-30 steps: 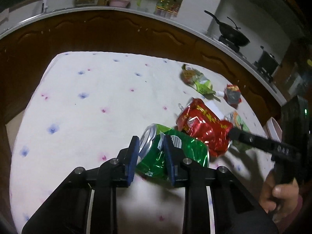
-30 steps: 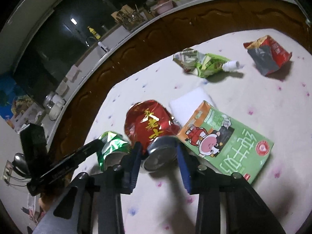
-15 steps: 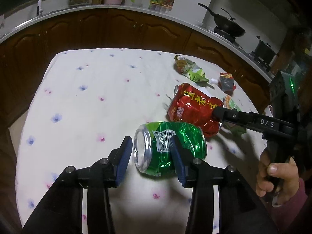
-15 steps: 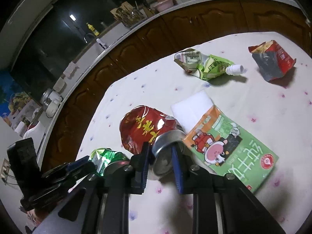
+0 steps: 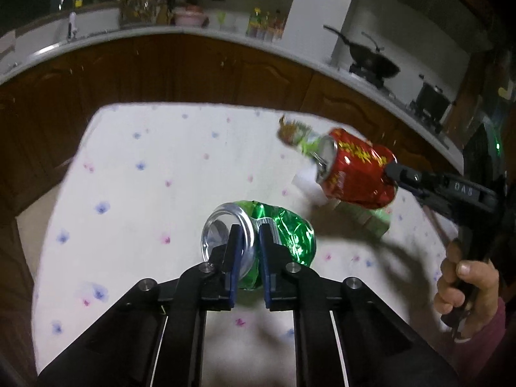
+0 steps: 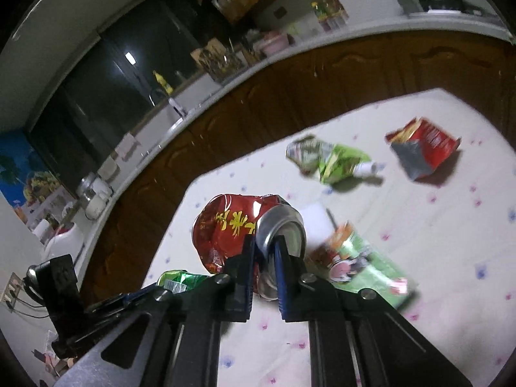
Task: Collect trash
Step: 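Carry the red and green cans over the pink bin, then open both tools to drop the cans into the bin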
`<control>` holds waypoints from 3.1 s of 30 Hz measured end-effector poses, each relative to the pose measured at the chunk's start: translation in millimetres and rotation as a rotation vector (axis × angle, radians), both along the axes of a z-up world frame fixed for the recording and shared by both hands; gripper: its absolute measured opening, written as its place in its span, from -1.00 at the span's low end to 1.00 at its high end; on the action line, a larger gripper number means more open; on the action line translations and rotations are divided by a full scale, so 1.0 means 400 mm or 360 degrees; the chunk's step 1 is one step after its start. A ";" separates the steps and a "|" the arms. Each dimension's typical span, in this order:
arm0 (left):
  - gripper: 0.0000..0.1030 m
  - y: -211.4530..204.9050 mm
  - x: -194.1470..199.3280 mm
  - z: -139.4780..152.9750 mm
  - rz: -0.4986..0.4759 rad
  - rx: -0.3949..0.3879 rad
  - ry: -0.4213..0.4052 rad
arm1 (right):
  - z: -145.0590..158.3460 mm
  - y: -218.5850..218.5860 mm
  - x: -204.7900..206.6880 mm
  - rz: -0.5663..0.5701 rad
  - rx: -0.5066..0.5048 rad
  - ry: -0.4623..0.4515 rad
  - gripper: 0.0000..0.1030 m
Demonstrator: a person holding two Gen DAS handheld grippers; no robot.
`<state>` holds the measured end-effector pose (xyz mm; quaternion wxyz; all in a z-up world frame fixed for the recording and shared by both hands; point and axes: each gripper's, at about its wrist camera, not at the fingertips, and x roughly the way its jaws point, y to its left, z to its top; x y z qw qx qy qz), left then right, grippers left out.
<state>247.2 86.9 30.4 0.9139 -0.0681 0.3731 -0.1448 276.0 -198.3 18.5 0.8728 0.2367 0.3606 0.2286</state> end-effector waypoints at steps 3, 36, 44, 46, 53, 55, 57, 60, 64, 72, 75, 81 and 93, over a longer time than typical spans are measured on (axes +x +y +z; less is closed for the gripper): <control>-0.82 -0.010 -0.016 0.040 0.0000 -0.0027 -0.0061 | 0.030 -0.039 -0.023 -0.0029 0.0038 -0.0043 -0.78; -0.82 -0.612 -0.066 0.138 -0.0481 -0.0137 -0.0189 | 0.063 -0.672 -0.358 -0.0690 -0.0022 -0.0114 -0.78; -0.82 -0.770 -0.068 0.142 -0.0599 -0.0136 -0.0193 | 0.057 -0.796 -0.407 -0.0827 -0.0029 -0.0106 -0.78; -0.82 -0.804 -0.067 0.142 -0.0622 -0.0134 -0.0193 | 0.055 -0.822 -0.417 -0.0855 -0.0031 -0.0107 -0.78; -0.82 -0.907 -0.063 0.140 -0.0656 -0.0114 -0.0206 | 0.035 -0.911 -0.443 -0.0950 -0.0032 -0.0084 -0.78; -0.82 -0.932 -0.061 0.138 -0.0671 -0.0112 -0.0207 | 0.030 -0.932 -0.447 -0.0974 -0.0034 -0.0078 -0.78; -0.82 -0.960 -0.061 0.137 -0.0683 -0.0099 -0.0216 | 0.023 -0.952 -0.451 -0.0996 -0.0029 -0.0072 -0.78; -0.82 -1.006 -0.060 0.135 -0.0709 -0.0081 -0.0222 | 0.014 -0.985 -0.454 -0.1026 -0.0029 -0.0062 -0.78; -0.82 -1.061 -0.056 0.127 -0.0736 -0.0065 -0.0223 | 0.002 -1.026 -0.456 -0.1058 -0.0029 -0.0050 -0.78; -0.82 -1.170 -0.034 0.089 -0.0800 -0.0072 -0.0171 | -0.029 -1.086 -0.449 -0.1101 -0.0041 -0.0016 -0.78; -0.82 -1.214 -0.020 0.073 -0.0806 -0.0069 -0.0151 | -0.045 -1.109 -0.442 -0.1118 -0.0049 0.0009 -0.78; -0.82 -1.288 -0.002 0.042 -0.0791 -0.0027 -0.0142 | -0.072 -1.134 -0.424 -0.1130 -0.0059 0.0053 -0.78; -0.81 -1.373 0.034 -0.033 -0.0792 0.0083 -0.0092 | -0.112 -1.142 -0.361 -0.1079 -0.0113 0.0125 -0.78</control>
